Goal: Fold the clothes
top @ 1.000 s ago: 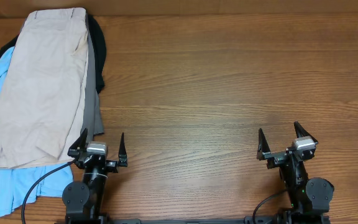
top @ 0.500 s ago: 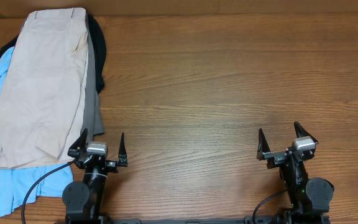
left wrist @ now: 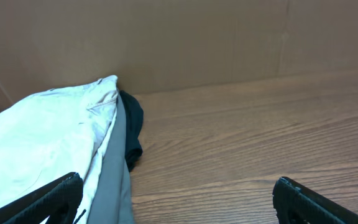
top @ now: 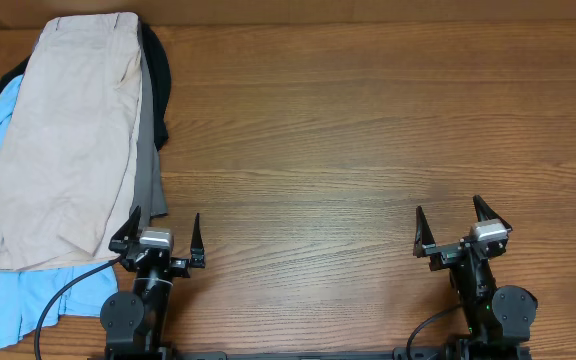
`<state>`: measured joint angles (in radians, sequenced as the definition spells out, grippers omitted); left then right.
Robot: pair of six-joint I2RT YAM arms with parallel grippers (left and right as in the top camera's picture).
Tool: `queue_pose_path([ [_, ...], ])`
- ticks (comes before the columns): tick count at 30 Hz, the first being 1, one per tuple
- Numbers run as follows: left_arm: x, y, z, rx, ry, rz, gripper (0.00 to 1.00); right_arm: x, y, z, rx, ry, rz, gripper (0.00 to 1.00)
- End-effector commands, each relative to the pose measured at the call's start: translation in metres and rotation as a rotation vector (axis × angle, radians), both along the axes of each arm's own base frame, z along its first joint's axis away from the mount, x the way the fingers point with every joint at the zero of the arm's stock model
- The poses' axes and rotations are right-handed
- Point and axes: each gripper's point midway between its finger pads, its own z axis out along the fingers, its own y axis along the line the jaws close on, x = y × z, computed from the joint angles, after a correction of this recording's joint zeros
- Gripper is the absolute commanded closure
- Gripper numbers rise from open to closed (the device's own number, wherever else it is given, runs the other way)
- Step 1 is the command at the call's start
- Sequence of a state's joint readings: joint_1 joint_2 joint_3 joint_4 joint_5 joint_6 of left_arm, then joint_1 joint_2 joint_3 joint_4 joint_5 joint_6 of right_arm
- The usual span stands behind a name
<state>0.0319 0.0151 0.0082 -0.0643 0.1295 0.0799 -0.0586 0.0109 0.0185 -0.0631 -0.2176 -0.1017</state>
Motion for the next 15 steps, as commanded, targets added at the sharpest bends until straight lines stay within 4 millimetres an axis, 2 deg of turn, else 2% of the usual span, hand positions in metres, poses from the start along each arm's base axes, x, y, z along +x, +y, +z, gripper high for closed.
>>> queue_pose_path([
  [1, 0.0000, -0.0003, -0.0013, -0.008, 0.002, 0.002, 0.00, 0.0006, -0.0023, -0.0026, 0.000, 0.000, -0.011, 0.00],
  [15, 0.0000, 0.0002, -0.0013, -0.003, 0.002, 0.005, 0.00, 0.0006, -0.0024, -0.0018, 0.000, -0.003, -0.012, 0.00],
])
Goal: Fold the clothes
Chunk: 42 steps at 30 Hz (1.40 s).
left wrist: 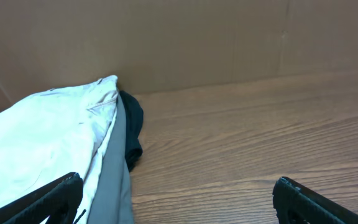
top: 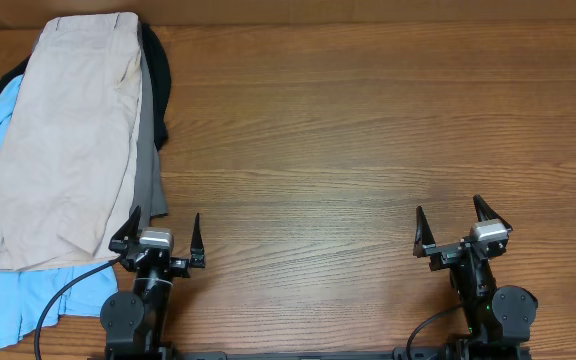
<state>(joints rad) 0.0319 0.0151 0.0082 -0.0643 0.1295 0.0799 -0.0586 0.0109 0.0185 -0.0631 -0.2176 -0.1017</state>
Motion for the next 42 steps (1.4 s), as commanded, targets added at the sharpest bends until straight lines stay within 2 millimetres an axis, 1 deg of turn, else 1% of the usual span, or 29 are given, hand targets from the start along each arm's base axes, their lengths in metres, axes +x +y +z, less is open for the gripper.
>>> queue_pose_path([
  [1, 0.000, 0.002, -0.001, 0.011, 0.001, 0.017, 0.00, 0.001, -0.002, -0.001, 0.005, -0.005, -0.012, 0.00],
  [4, 0.000, 0.004, -0.002, 0.017, 0.001, 0.027, 0.00, 0.001, -0.002, -0.001, 0.027, -0.003, -0.011, 0.00],
  [5, 0.001, 0.011, -0.002, 0.032, 0.001, 0.065, 0.00, 0.001, -0.002, -0.001, 0.033, -0.002, -0.011, 0.00],
  [7, 0.001, 0.019, -0.001, 0.036, 0.001, 0.110, 0.00, 0.000, -0.002, 0.000, 0.073, 0.004, -0.012, 0.00],
  [10, 0.001, 0.016, -0.004, 0.030, 0.010, 0.094, 0.00, 0.000, -0.002, 0.002, 0.123, 0.025, -0.012, 0.00],
  [12, 0.001, 0.016, -0.002, 0.024, 0.005, 0.096, 0.00, -0.001, -0.002, 0.006, 0.124, 0.040, -0.013, 0.00],
  [15, 0.001, 0.012, 0.012, -0.003, -0.053, 0.071, 0.00, -0.001, -0.002, 0.013, 0.126, 0.075, -0.015, 0.00],
  [16, 0.001, 0.010, 0.019, -0.006, -0.079, 0.063, 0.00, -0.002, -0.002, 0.019, 0.127, 0.102, -0.016, 0.00],
  [18, 0.000, 0.006, 0.026, -0.019, -0.088, 0.041, 0.00, -0.001, -0.002, 0.028, 0.128, 0.127, -0.017, 0.00],
  [19, -0.001, 0.006, 0.032, -0.056, -0.087, 0.042, 0.00, 0.001, -0.002, 0.039, 0.125, 0.153, -0.019, 0.00],
  [21, -0.003, 0.006, 0.043, -0.093, -0.070, 0.043, 0.00, 0.006, -0.003, 0.054, 0.103, 0.178, -0.018, 0.00],
  [22, -0.004, 0.006, 0.051, -0.102, -0.050, 0.042, 0.00, 0.011, -0.003, 0.066, 0.102, 0.195, -0.019, 0.00],
  [25, -0.001, 0.004, 0.071, -0.103, -0.002, 0.030, 0.00, 0.025, -0.004, 0.092, 0.105, 0.234, -0.021, 0.00],
  [26, 0.002, 0.003, 0.083, -0.103, 0.022, 0.026, 0.00, 0.033, -0.004, 0.103, 0.106, 0.256, -0.020, 0.00],
  [28, 0.011, 0.002, 0.100, -0.104, 0.062, 0.023, 0.00, 0.049, -0.003, 0.119, 0.111, 0.315, -0.014, 0.00],
  [29, 0.018, 0.001, 0.108, -0.103, 0.093, 0.016, 0.00, 0.055, -0.004, 0.122, 0.113, 0.340, -0.014, 0.00],
  [30, 0.028, 0.000, 0.119, -0.104, 0.148, 0.013, 0.00, 0.067, -0.004, 0.128, 0.117, 0.396, -0.012, 0.00],
  [32, 0.045, 0.001, 0.131, -0.105, 0.232, 0.018, 0.00, 0.081, -0.003, 0.132, 0.123, 0.473, -0.009, 0.00],
  [33, 0.054, 0.001, 0.136, -0.106, 0.273, 0.020, 0.00, 0.087, -0.003, 0.133, 0.127, 0.513, -0.008, 0.00],
  [34, 0.069, 0.000, 0.143, -0.109, 0.339, 0.015, 0.00, 0.096, -0.004, 0.133, 0.131, 0.576, -0.011, 0.00],
  [36, 0.089, -0.004, 0.150, -0.118, 0.431, -0.007, 0.00, 0.108, -0.005, 0.130, 0.137, 0.680, -0.016, 0.00],
  [40, 0.126, -0.021, 0.159, -0.126, 0.604, -0.108, 0.00, 0.127, -0.005, 0.120, 0.147, 0.837, -0.021, 0.00],
  [42, 0.154, -0.024, 0.162, -0.130, 0.647, -0.135, 0.00, 0.141, -0.001, 0.116, 0.164, 0.890, 0.005, 0.00],
])
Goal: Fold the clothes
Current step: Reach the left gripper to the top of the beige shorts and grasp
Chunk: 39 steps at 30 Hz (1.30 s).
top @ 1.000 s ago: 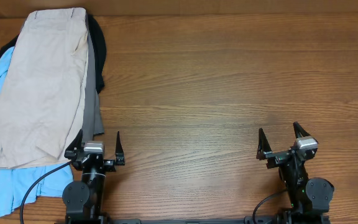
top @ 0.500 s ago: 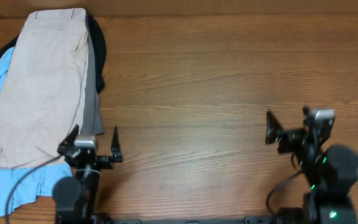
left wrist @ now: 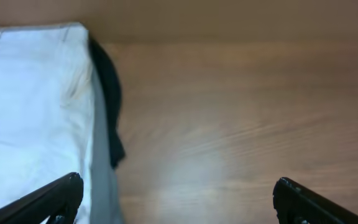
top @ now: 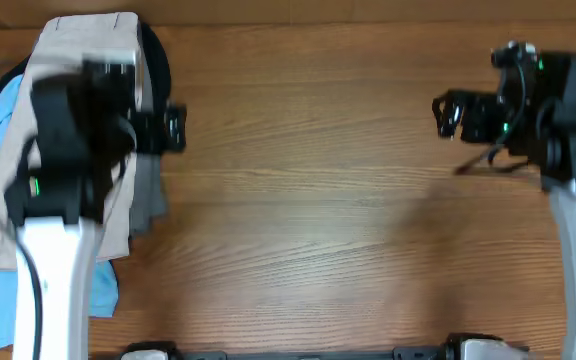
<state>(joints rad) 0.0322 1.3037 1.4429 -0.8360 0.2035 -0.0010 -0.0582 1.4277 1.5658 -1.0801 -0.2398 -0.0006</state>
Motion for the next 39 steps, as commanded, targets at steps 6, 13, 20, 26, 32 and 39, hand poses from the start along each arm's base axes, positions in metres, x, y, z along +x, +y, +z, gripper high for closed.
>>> queue_pose_path([
  [6, 0.098, -0.006, -0.034, 0.048, 0.037, -0.109, 0.00, 0.041, 0.019, 0.002, 0.110, -0.027, 0.087, 0.00],
  [13, 0.140, 0.094, -0.091, 0.183, 0.090, 0.167, 0.00, 0.043, 0.019, 0.003, 0.108, -0.037, 0.087, 0.00],
  [20, 0.156, 0.148, -0.165, 0.174, 0.178, 0.165, 0.00, 0.039, 0.019, -0.006, 0.112, -0.008, 0.086, 0.06],
  [26, 0.169, 0.160, -0.215, 0.171, 0.207, 0.141, 0.05, 0.036, 0.020, -0.012, 0.114, 0.021, 0.085, 0.14],
  [32, 0.185, 0.164, -0.247, 0.160, 0.188, 0.137, 0.14, 0.036, 0.020, -0.012, 0.114, 0.021, 0.085, 0.23],
  [39, 0.190, 0.164, -0.255, 0.106, 0.185, 0.189, 0.46, 0.036, 0.020, -0.011, 0.114, 0.020, 0.086, 0.25],
])
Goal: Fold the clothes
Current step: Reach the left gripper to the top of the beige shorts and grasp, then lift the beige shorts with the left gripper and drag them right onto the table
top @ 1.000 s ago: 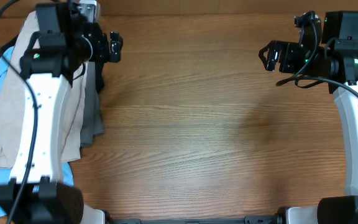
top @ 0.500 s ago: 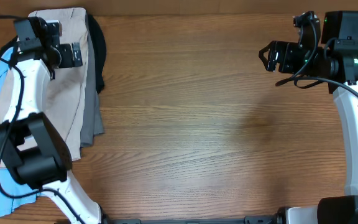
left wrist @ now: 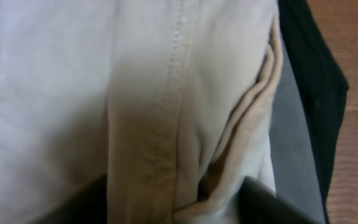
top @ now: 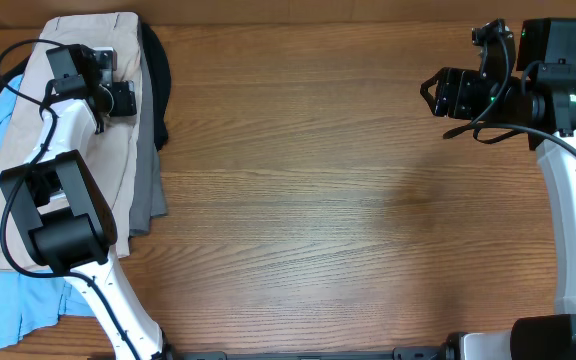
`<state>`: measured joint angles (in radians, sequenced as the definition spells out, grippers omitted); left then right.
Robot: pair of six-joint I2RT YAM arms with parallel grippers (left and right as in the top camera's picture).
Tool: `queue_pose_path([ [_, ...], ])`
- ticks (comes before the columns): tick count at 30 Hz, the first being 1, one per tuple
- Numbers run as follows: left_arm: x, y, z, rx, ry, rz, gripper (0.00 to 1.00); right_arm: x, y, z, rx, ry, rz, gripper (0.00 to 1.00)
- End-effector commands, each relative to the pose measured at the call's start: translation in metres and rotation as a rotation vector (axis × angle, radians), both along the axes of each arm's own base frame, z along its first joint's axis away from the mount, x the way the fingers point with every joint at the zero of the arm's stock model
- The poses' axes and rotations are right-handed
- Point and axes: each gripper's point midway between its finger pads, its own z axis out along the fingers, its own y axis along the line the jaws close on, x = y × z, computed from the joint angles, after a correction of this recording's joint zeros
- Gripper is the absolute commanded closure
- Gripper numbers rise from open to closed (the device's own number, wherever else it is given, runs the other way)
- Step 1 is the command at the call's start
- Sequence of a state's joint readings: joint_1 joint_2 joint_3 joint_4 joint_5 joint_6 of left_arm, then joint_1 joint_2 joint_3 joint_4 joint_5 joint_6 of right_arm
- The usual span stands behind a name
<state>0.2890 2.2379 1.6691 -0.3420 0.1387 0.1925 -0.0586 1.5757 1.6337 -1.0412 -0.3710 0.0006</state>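
Note:
A pile of clothes lies at the table's left end. Beige trousers (top: 63, 170) are on top, with a grey garment (top: 148, 185), a black one (top: 156, 90) and a light blue one (top: 18, 300) under them. My left gripper (top: 116, 98) is down on the trousers' upper right part. In the left wrist view its dark fingers (left wrist: 263, 205) stand apart, pressed into the beige cloth (left wrist: 166, 93), with a seam and a raised fold between them. My right gripper (top: 434, 98) hangs open with nothing in it over the far right of the table.
The wooden table (top: 318, 200) runs between the pile and the right arm. A brown wall (top: 318, 10) closes the far edge. The left arm's black cable (top: 13, 55) loops over the pile's far left corner.
My left gripper was high over the pile's right edge and is now down on the beige trousers, straddling a fold. The right gripper stays raised at the far right and has shifted slightly.
At the two oldest moments both grippers rested open at the table's near edge, with the pile untouched. Then both arms were raised, the left over the pile and the right over the far right. Now the left gripper's fingers press into the beige trousers.

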Motion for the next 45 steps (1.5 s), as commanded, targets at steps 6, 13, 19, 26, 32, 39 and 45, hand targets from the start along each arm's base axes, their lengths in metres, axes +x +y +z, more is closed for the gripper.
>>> queue_pose_path([
  [6, 0.013, 0.001, 0.028, -0.092, -0.077, 0.086, 0.57, 0.002, 0.001, 0.006, 0.008, -0.019, 0.005, 0.25],
  [13, 0.015, -0.007, 0.076, -0.129, -0.154, 0.090, 0.96, 0.002, 0.000, 0.005, 0.002, -0.018, 0.001, 0.25],
  [19, 0.007, -0.010, 0.115, -0.174, -0.197, 0.142, 0.96, 0.002, 0.000, 0.005, 0.002, -0.019, 0.001, 0.25],
  [26, -0.003, -0.043, 0.175, -0.279, -0.285, 0.044, 0.96, 0.003, -0.001, 0.006, 0.002, -0.022, 0.000, 0.25],
  [32, -0.020, -0.182, 0.247, -0.510, -0.348, -0.243, 0.96, 0.006, -0.003, 0.011, 0.004, -0.040, -0.010, 0.26],
  [39, -0.059, -0.383, 0.256, -0.560, -0.324, -0.567, 0.96, -0.010, -0.055, 0.055, 0.016, -0.041, -0.162, 0.25],
  [45, -0.086, -0.509, 0.237, -0.508, -0.412, -0.680, 0.96, -0.036, -0.133, 0.080, 0.018, -0.044, -0.376, 0.20],
])
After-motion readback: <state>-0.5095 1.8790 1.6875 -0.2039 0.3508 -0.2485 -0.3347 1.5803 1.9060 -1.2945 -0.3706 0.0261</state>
